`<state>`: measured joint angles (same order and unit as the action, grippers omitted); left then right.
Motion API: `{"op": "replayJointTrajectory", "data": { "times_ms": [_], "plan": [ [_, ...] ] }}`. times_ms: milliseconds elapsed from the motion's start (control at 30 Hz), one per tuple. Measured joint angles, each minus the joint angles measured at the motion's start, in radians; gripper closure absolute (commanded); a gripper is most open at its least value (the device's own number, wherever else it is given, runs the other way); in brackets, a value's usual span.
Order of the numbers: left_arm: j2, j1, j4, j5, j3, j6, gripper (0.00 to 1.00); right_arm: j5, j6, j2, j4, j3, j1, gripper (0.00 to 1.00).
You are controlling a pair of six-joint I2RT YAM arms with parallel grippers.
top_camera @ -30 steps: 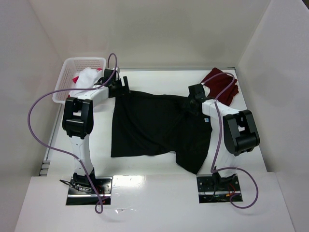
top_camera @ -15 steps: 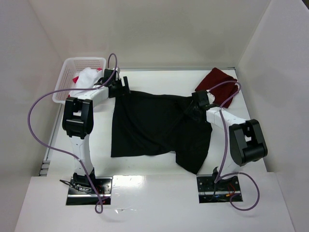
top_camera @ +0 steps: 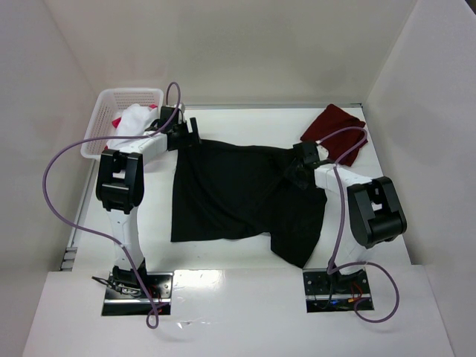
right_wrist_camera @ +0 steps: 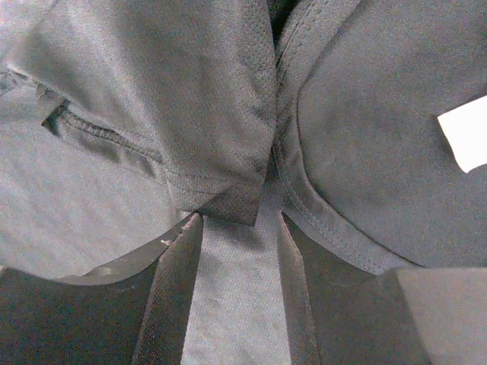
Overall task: Fold and stack the t-shirts
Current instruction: Flatten out the tshirt
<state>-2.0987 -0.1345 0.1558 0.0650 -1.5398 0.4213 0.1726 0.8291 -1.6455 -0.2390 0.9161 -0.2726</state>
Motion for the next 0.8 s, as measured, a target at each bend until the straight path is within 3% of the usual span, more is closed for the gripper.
{"op": "replayJointTrajectory", "data": {
  "times_ms": [533,767,800],
  "plan": [
    [0.0,0.0,0.0,0.0,0.0,0.0,0.08,0.064,0.006,-0.04,0.016,0.044,0.0,0.59],
    [0.0,0.002,0.0,0.0,0.0,0.0,0.08,0.077,-0.007,-0.082,0.018,0.062,0.0,0.76],
    [0.0,0.002,0.0,0.0,0.0,0.0,0.08,0.078,-0.008,-0.087,0.018,0.063,0.0,0.83]
  ]
}}
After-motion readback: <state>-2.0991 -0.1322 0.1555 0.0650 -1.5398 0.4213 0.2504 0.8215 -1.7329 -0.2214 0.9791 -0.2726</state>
